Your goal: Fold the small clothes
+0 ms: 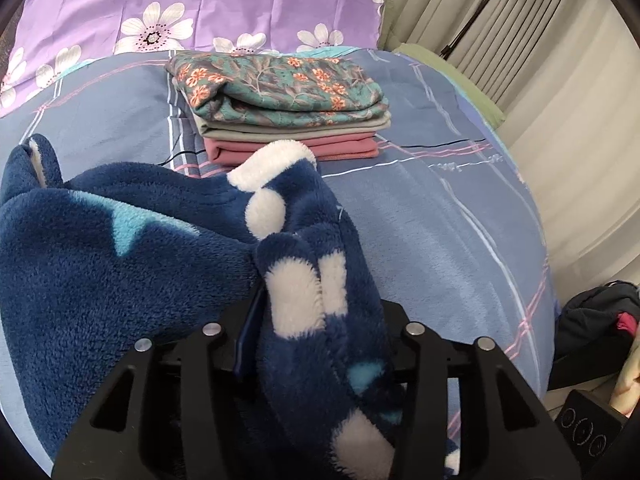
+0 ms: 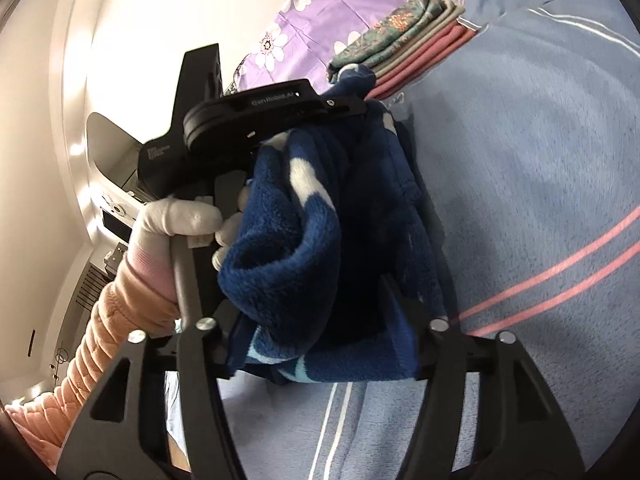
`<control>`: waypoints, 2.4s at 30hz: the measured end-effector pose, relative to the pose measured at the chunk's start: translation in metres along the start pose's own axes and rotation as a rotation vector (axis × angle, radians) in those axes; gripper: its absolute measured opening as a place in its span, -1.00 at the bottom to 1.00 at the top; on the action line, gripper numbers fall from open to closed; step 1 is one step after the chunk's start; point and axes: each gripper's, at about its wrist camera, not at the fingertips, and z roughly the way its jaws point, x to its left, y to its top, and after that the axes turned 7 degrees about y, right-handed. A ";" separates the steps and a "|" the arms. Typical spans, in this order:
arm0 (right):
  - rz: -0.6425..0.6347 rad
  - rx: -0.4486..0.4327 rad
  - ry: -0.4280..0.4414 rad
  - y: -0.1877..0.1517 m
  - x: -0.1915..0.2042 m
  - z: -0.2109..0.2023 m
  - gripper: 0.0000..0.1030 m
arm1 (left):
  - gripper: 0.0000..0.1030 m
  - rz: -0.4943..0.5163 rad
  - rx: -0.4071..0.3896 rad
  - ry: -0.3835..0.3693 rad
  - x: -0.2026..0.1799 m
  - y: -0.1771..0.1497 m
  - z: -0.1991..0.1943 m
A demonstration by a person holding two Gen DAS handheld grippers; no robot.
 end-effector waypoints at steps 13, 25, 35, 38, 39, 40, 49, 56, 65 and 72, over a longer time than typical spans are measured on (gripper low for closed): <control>0.018 -0.026 -0.003 0.000 0.006 -0.011 0.35 | 0.10 -0.024 -0.024 -0.094 -0.002 0.000 -0.008; 0.117 -0.016 -0.010 0.003 -0.018 -0.004 -0.42 | 0.11 0.025 -0.216 -0.172 -0.010 -0.007 -0.106; 0.089 -0.015 -0.053 -0.003 -0.014 -0.005 -0.34 | 0.30 0.124 -0.300 0.093 0.006 -0.147 -0.197; 0.081 -0.010 -0.064 -0.001 -0.011 -0.004 -0.34 | 0.44 0.169 -0.295 0.144 0.004 -0.188 -0.200; 0.076 -0.009 -0.071 -0.001 -0.010 -0.004 -0.33 | 0.46 0.173 -0.293 0.150 0.002 -0.196 -0.198; 0.071 -0.008 -0.080 0.000 -0.008 -0.003 -0.30 | 0.46 0.164 -0.274 0.139 0.002 -0.204 -0.192; 0.093 0.000 -0.108 -0.003 -0.004 -0.005 -0.02 | 0.47 0.229 -0.194 0.308 -0.021 -0.209 -0.124; 0.058 0.027 -0.100 -0.001 0.006 0.005 0.21 | 0.49 0.136 -0.150 0.341 -0.006 -0.198 -0.111; 0.028 -0.002 -0.156 -0.003 -0.004 0.001 -0.51 | 0.47 0.224 -0.183 0.533 -0.008 -0.202 -0.114; 0.047 0.012 -0.132 -0.018 -0.018 0.006 -0.50 | 0.36 0.221 -0.153 0.528 0.007 -0.214 -0.110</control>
